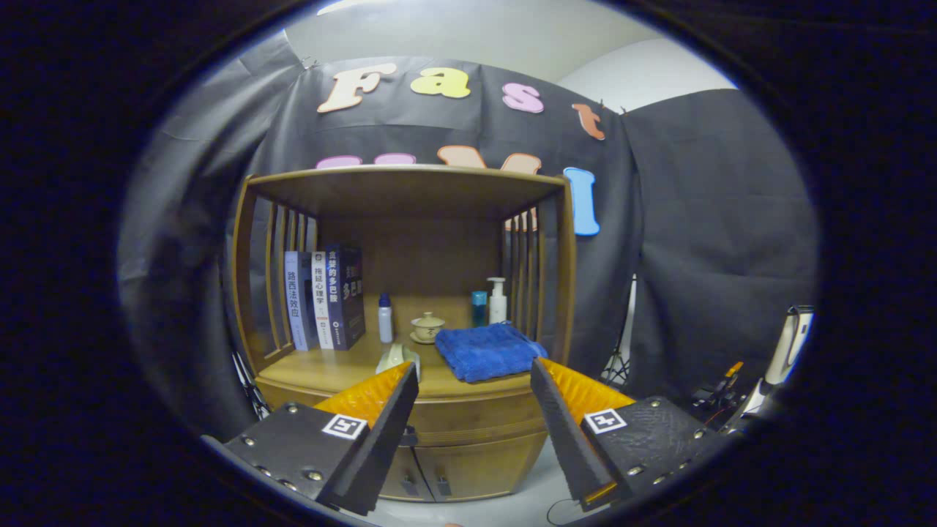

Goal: Pull open the drawer, take out the items inside it, and place them on the countertop above the cabinet.

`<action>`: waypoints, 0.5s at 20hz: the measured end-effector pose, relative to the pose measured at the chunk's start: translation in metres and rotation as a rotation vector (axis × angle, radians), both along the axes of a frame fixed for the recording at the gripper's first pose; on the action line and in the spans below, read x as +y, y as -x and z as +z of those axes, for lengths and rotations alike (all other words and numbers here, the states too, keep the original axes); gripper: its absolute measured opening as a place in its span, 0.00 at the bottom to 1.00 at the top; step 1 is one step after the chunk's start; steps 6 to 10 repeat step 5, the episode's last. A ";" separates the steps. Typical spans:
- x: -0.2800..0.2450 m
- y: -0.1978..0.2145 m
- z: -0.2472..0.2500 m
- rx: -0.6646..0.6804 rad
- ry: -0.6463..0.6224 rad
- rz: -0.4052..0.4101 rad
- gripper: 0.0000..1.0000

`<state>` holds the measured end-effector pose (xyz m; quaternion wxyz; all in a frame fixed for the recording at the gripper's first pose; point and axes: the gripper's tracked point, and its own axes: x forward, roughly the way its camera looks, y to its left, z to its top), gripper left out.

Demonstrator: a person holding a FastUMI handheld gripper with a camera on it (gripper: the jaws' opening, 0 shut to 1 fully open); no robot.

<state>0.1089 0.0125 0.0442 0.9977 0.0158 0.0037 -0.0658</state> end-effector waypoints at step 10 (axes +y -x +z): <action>-0.021 0.037 -0.001 -0.028 0.014 -0.010 0.88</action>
